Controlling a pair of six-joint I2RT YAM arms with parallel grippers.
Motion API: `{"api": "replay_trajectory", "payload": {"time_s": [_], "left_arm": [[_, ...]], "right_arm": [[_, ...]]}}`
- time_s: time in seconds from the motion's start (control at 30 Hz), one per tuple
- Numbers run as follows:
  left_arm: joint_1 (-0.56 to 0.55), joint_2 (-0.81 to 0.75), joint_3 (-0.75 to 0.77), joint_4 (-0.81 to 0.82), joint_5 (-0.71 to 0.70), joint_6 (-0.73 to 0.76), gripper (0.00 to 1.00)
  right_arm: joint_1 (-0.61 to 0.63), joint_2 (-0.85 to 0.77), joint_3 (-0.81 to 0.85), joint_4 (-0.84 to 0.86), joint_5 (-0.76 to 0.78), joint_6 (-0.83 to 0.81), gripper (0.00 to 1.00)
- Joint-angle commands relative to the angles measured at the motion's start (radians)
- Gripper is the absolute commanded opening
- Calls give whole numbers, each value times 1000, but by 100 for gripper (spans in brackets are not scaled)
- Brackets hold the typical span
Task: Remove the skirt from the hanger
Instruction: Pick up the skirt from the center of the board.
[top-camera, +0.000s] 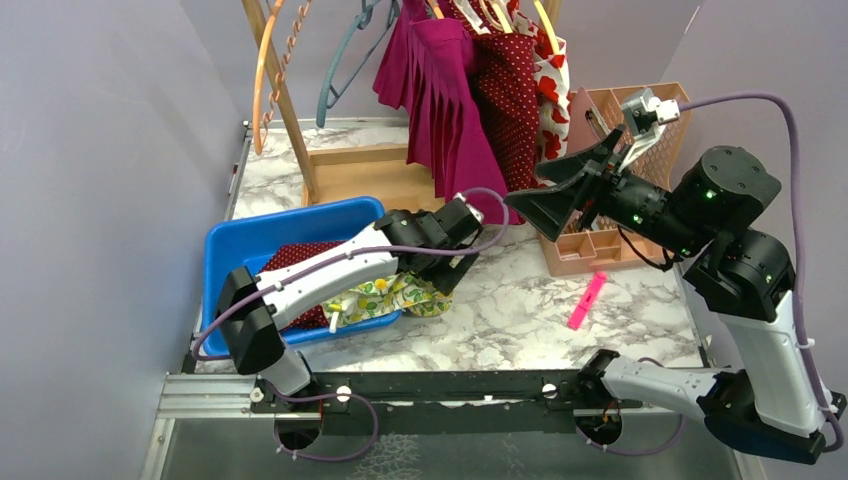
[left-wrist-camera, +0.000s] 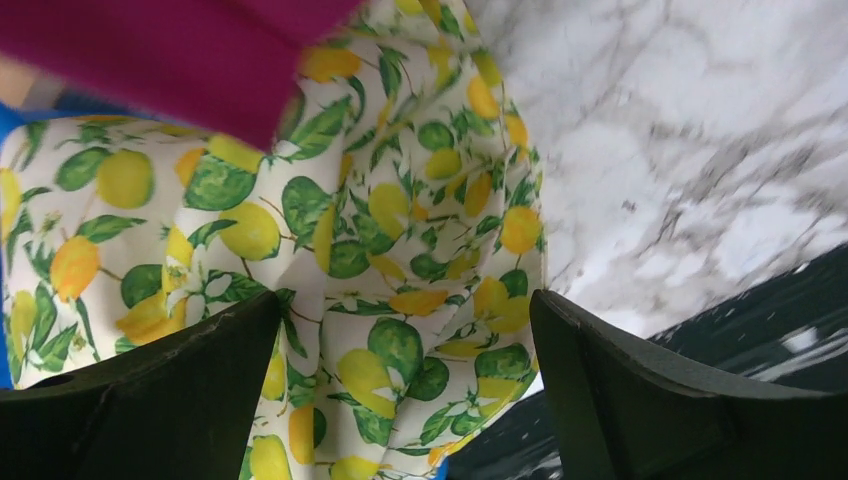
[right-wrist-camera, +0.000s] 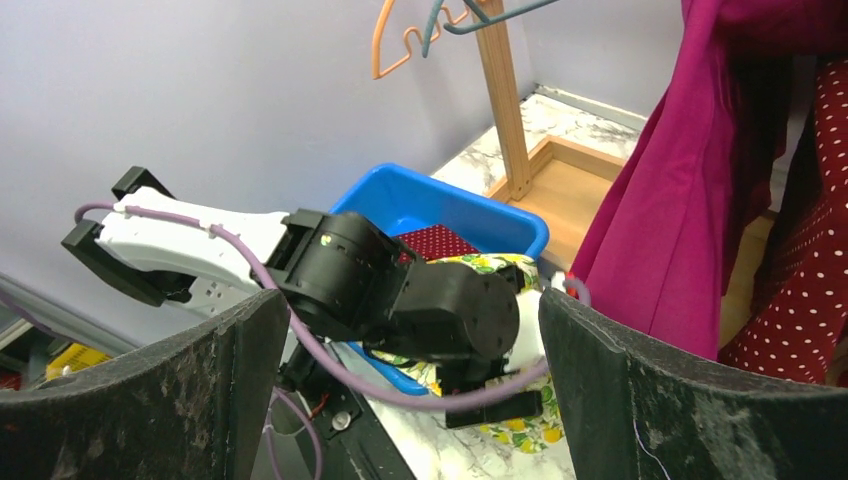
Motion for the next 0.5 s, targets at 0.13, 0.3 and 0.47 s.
{"api": "replay_trajectory", "payload": {"time_s": [0.13,0.3,0.47], "left_arm": [[-69,109,-69,-89,35,182,99],[-129,223,-121,-78,-172,175,97],[-131,251,-135,-83,-396,111,64]], "right_arm": [[0,-11,-26,4,62,6,100],[-1,-36,-71,34,89,28,100],[0,-66,-91,37,134,47,100]]}}
